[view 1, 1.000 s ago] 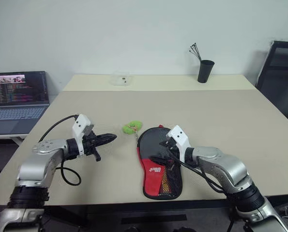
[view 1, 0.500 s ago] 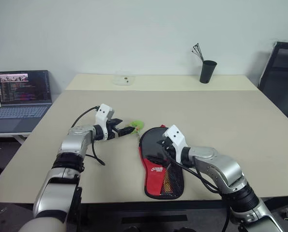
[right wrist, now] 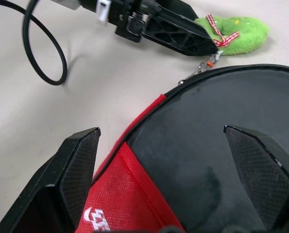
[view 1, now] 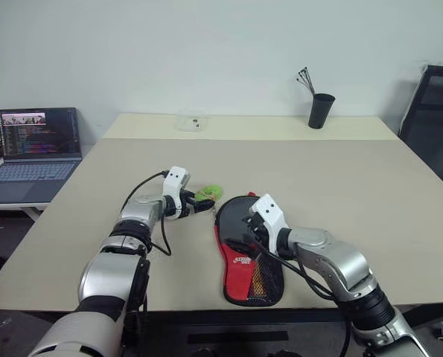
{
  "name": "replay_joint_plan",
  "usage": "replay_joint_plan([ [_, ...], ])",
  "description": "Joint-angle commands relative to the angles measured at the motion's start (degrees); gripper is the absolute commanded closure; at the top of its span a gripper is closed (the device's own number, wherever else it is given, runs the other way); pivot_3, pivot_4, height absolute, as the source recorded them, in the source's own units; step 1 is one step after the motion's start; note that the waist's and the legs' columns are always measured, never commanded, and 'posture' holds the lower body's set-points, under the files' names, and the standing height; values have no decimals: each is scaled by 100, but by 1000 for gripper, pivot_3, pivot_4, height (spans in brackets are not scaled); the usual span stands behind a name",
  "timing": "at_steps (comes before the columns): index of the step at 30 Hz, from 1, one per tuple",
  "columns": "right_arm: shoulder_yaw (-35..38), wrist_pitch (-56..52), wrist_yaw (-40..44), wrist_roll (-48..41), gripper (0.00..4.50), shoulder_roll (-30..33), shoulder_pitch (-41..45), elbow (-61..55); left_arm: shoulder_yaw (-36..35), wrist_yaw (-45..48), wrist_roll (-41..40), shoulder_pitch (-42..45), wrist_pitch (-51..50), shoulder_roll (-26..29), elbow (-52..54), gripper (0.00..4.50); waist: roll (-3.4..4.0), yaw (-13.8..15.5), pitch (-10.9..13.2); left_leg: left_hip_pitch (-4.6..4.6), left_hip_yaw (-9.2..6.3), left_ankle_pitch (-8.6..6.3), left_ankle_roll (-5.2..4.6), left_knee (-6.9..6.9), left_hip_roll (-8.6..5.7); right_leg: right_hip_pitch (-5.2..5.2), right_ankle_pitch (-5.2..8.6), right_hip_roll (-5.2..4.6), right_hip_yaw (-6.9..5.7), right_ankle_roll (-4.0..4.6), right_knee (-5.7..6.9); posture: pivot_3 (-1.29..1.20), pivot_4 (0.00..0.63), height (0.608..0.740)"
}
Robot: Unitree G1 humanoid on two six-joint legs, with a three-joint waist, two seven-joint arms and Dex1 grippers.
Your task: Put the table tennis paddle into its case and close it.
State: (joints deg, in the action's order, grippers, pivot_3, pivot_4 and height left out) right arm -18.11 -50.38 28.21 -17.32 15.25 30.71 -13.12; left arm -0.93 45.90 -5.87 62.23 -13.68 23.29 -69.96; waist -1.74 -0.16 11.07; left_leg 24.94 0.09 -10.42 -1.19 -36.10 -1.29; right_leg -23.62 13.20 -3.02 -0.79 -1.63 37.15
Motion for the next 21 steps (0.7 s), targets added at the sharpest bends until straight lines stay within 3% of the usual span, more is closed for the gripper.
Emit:
replay_joint_plan([
  [1,87,22,-38,7,0,-57,-11,-178,-91,-66,73,153,105,-124,-126,47,0,2,0,0,0,0,0,0,0,0,0,0,0,0,0,0,150,740],
  [3,105,1,-64,19,0,-89,-19,-164,-134,-113,96,165,119,-173,-168,47,-1,10,-1,0,-2,0,0,-1,0,1,0,0,-1,0,1,0,150,740],
  [6,153,2,-158,50,0,-146,-33,-130,-213,-186,100,178,120,-222,-197,667,-2,11,-1,0,-3,0,0,-2,0,2,-1,-1,0,0,1,0,150,740],
  [15,261,202,-248,147,0,-227,115,152,-322,-144,85,159,94,-252,-181,3963,-2,4,-1,-1,-2,0,0,-2,-2,3,-2,-1,0,-1,1,0,150,740],
  [17,210,296,-233,238,0,-214,198,335,-342,-118,78,143,80,-241,-160,4492,-2,3,-1,-4,-1,0,0,-2,-2,3,-2,-1,0,-1,5,0,150,740],
  [21,-1,396,-238,560,0,-200,362,1003,-387,-46,72,119,40,-207,-108,4492,-2,-1,-1,-6,0,1,-1,-5,-2,3,-2,0,1,-1,8,0,150,740],
])
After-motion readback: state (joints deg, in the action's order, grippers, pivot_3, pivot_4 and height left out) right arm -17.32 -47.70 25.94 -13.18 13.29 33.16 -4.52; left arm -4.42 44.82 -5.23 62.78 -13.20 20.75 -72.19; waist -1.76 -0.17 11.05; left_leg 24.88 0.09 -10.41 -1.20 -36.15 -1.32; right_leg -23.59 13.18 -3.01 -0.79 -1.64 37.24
